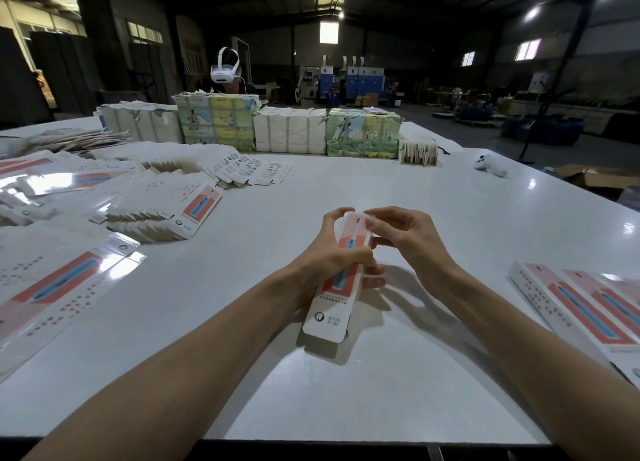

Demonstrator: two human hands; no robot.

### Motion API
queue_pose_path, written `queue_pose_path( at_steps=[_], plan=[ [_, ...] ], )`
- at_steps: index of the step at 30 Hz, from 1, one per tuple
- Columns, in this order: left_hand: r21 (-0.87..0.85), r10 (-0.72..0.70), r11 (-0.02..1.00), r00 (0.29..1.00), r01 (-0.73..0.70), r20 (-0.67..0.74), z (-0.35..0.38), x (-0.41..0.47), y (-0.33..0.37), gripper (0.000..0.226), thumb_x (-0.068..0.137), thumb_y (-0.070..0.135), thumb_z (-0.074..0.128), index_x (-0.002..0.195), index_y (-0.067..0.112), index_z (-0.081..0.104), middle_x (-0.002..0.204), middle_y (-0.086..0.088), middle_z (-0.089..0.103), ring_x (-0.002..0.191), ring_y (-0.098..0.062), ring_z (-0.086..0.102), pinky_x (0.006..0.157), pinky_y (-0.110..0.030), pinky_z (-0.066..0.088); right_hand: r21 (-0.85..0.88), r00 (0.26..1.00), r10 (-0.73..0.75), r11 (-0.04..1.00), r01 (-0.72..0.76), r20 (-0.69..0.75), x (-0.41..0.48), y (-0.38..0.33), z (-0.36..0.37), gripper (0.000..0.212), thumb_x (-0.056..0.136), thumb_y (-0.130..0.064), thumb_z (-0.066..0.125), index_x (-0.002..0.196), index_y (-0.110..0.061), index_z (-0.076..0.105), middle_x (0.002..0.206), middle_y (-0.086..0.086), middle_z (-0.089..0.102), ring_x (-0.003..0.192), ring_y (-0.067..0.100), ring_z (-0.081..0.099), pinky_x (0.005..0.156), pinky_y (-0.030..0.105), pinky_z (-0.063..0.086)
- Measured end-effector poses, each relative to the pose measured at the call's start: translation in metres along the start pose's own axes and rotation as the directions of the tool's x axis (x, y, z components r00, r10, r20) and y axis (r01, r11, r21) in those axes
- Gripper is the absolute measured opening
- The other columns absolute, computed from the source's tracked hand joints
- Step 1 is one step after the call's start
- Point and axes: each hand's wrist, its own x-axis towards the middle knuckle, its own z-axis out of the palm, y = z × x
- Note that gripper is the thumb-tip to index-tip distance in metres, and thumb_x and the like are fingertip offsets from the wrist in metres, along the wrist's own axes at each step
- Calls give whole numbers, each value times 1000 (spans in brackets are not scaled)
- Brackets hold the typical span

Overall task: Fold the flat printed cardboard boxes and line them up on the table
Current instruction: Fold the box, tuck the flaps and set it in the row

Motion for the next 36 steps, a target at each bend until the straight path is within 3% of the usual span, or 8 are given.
queue_pose_path(
  at_steps=[5, 11, 16, 22, 25, 29, 32, 36],
  plan=[
    [-157, -11, 988, 1000, 13, 9, 4, -3, 2, 96, 80, 11, 87, 143, 47, 24, 113, -17, 64, 77, -25, 80, 61, -30, 62, 13, 1000, 7, 1000, -7, 7, 1, 4, 5, 22, 102, -15, 68, 119, -2, 72, 107, 8, 79, 101, 26, 76, 82, 33, 64],
    [-361, -14, 932, 998, -11, -65, 13, -5, 5, 78, 90, 42, 78, 149, 41, 28, 110, -14, 71, 84, -24, 78, 74, -38, 64, -246, 998, -63, 967, 69, 32, -3, 9, 14, 34, 112, -30, 47, 144, -21, 48, 131, 1, 58, 111, 10, 67, 74, 20, 59],
    [-584, 57, 808, 996, -84, -64, 11, -7, 13, 57, 106, 43, 56, 156, 35, 30, 143, -18, 56, 124, -38, 65, 105, -63, 52, -516, 974, -213, 827, 224, 81, 0, 11, 14, 26, 108, -35, 54, 126, -21, 65, 114, 3, 57, 96, 5, 63, 75, 13, 51],
    [-642, 29, 767, 999, 3, 40, 3, -14, 18, 76, 102, 59, 52, 155, 7, 37, 145, -34, 50, 120, -43, 63, 90, -52, 59, -640, 980, -66, 748, 173, 188, -8, 2, 19, 85, 85, -76, 61, 153, -26, 49, 117, -6, 50, 106, 7, 56, 85, 27, 54],
    [-633, 32, 774, 995, 32, 90, 0, -13, 15, 77, 101, 63, 49, 147, 2, 47, 140, -31, 57, 121, -41, 66, 93, -48, 59, -648, 970, -19, 741, 177, 244, -12, -6, 23, 76, 89, -62, 69, 151, -21, 49, 114, -4, 47, 100, 7, 56, 76, 16, 49],
    [-498, 2, 867, 1000, 0, 4, 2, -8, 9, 58, 108, 57, 43, 154, 21, 37, 139, -18, 63, 118, -31, 71, 92, -40, 62, -783, 976, -61, 588, 203, 207, -22, -16, 18, 38, 97, -45, 65, 121, -16, 59, 106, 4, 49, 97, 21, 55, 75, 25, 45],
    [-338, 20, 940, 994, -54, -106, -1, -3, 2, 43, 110, 45, 48, 146, 23, 43, 126, -14, 69, 103, -30, 77, 85, -36, 63, -899, 994, -61, 423, 112, 95, -39, -28, -3, 49, 96, -44, 63, 139, -25, 50, 110, 2, 48, 94, 22, 55, 72, 31, 48],
    [-207, 15, 978, 998, -26, -54, -1, -4, -3, 22, 106, 21, 58, 122, 19, 73, 116, -12, 75, 95, -23, 78, 88, -31, 61, -960, 995, -40, 268, -80, -94, -74, -38, -47, 58, 97, -46, 61, 149, -30, 40, 118, 0, 50, 100, 19, 54, 81, 38, 55]
  ],
)
